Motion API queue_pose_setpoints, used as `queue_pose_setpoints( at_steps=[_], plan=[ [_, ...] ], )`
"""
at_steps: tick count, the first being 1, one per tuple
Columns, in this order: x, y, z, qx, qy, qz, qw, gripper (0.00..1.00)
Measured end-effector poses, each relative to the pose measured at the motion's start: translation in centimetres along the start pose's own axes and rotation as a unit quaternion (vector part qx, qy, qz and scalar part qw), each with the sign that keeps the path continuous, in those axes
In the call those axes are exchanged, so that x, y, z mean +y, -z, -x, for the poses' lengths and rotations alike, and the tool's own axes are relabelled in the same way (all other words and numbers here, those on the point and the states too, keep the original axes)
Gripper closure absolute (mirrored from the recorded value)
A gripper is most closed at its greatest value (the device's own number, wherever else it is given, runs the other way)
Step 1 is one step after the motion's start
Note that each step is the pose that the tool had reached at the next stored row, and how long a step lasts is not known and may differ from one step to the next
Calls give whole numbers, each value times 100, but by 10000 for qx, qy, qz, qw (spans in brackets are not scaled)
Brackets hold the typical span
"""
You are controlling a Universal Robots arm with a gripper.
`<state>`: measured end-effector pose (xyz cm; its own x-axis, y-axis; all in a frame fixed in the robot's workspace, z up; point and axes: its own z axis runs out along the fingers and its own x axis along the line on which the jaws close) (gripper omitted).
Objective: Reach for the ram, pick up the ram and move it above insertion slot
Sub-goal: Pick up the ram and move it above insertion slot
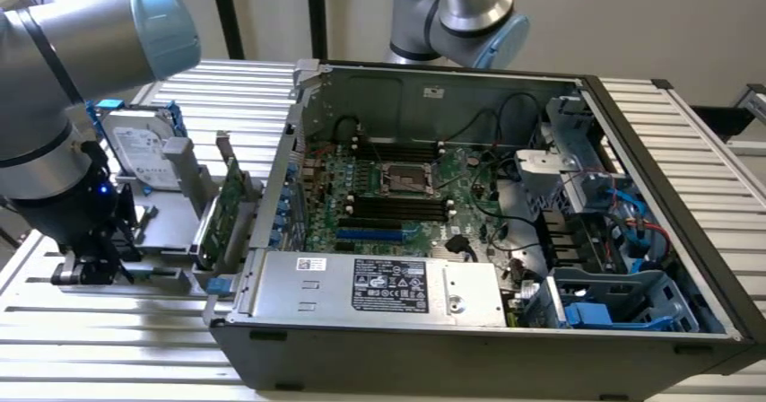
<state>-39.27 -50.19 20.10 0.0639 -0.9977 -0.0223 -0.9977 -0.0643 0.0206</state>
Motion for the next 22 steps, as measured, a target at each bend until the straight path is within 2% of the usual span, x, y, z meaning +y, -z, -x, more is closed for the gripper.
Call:
queue_pose_setpoints(
  at_steps=[2, 4, 5, 8, 9, 18, 22],
  plan=[
    [0, -11, 1, -1, 0, 1, 10000, 73],
    [-1, -18, 1, -2, 0, 2, 10000, 73],
    [-1, -20, 2, -3, 0, 2, 10000, 79],
    [-1, -21, 1, -2, 0, 3, 10000, 81],
    [-1, -21, 2, -4, -1, 3, 10000, 87],
    [-1, -22, 2, -4, -5, 6, 10000, 87],
    [-3, -22, 1, -6, -50, 16, 10000, 87]
  ],
)
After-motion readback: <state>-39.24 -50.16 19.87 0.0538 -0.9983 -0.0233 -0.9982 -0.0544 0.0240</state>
